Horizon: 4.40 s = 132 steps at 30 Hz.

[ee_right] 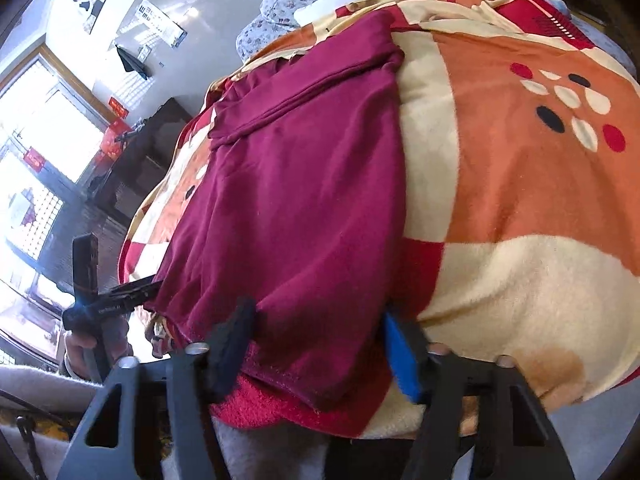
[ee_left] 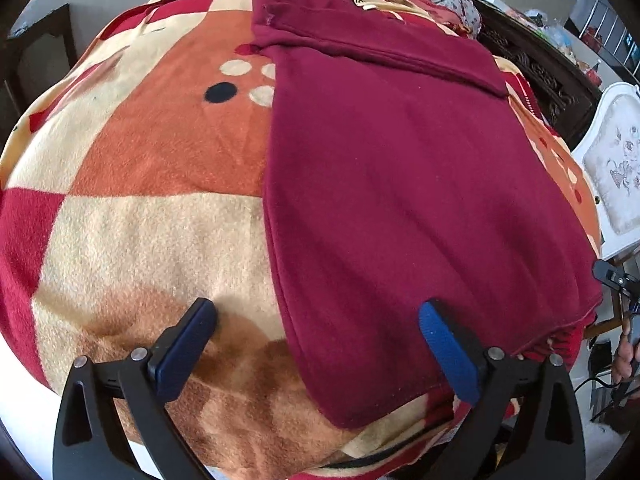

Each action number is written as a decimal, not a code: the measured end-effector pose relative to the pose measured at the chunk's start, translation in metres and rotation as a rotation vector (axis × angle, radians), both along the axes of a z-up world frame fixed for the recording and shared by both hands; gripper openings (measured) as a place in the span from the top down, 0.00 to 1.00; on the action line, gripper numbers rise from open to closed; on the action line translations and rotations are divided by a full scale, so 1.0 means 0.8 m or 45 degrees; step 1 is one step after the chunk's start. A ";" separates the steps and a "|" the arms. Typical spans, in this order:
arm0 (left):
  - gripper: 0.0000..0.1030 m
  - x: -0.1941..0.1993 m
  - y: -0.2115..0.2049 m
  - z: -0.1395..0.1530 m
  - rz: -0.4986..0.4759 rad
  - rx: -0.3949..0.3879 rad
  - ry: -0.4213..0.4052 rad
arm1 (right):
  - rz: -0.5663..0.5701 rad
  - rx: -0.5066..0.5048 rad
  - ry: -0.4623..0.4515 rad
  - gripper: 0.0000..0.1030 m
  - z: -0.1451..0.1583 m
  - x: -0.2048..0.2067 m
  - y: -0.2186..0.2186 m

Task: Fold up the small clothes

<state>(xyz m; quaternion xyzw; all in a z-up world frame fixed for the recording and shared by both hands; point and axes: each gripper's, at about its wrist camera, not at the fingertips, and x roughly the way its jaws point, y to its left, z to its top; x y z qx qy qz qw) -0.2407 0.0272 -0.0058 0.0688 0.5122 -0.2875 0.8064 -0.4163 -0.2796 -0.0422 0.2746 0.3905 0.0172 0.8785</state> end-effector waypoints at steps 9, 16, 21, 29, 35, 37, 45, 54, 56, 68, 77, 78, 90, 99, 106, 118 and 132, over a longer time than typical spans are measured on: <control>0.90 -0.004 -0.001 0.017 -0.126 -0.034 -0.008 | 0.048 0.080 -0.059 0.84 -0.008 0.004 -0.001; 0.91 0.011 0.006 0.058 -0.145 -0.143 -0.017 | 0.095 0.184 -0.162 0.86 0.019 0.006 -0.007; 0.93 0.034 0.010 0.099 -0.134 -0.227 -0.102 | 0.127 0.242 -0.311 0.86 0.056 0.033 -0.020; 0.93 0.099 -0.019 0.147 -0.112 -0.287 -0.249 | 0.093 0.237 -0.481 0.86 0.111 0.118 -0.058; 0.93 0.192 -0.067 0.170 -0.054 -0.315 -0.277 | 0.045 0.182 -0.456 0.86 0.137 0.216 -0.092; 0.93 0.226 -0.088 0.172 -0.022 -0.296 -0.301 | 0.020 0.176 -0.445 0.86 0.140 0.248 -0.110; 0.90 0.368 -0.161 0.119 0.098 -0.233 -0.204 | -0.197 0.224 -0.243 0.83 0.086 0.389 -0.204; 0.28 0.366 -0.128 0.165 0.196 -0.317 -0.390 | -0.287 0.192 -0.406 0.27 0.119 0.335 -0.228; 0.27 0.356 -0.131 0.173 0.142 -0.315 -0.416 | -0.193 0.110 -0.386 0.34 0.126 0.338 -0.201; 0.27 0.421 -0.214 0.059 0.176 0.027 -0.249 | -0.266 -0.253 -0.031 0.49 0.058 0.469 -0.190; 0.25 0.359 -0.148 0.097 0.091 -0.060 -0.299 | -0.265 -0.189 -0.151 0.29 0.099 0.395 -0.184; 0.25 0.346 -0.135 0.099 0.079 -0.073 -0.301 | -0.268 -0.218 -0.148 0.28 0.102 0.381 -0.179; 0.22 0.238 -0.080 0.038 -0.043 -0.085 -0.201 | -0.192 -0.210 -0.074 0.29 0.055 0.273 -0.127; 0.72 0.233 -0.095 0.032 -0.084 -0.031 -0.213 | -0.174 -0.377 0.008 0.90 0.048 0.267 -0.119; 0.46 0.222 -0.073 0.078 -0.031 -0.035 -0.325 | -0.209 -0.338 -0.043 0.89 0.075 0.248 -0.125; 0.30 0.338 -0.181 0.100 0.121 -0.132 -0.396 | -0.216 -0.351 -0.128 0.45 0.090 0.381 -0.127; 0.25 0.376 -0.186 0.070 0.221 0.007 -0.342 | -0.279 -0.362 -0.082 0.62 0.093 0.403 -0.152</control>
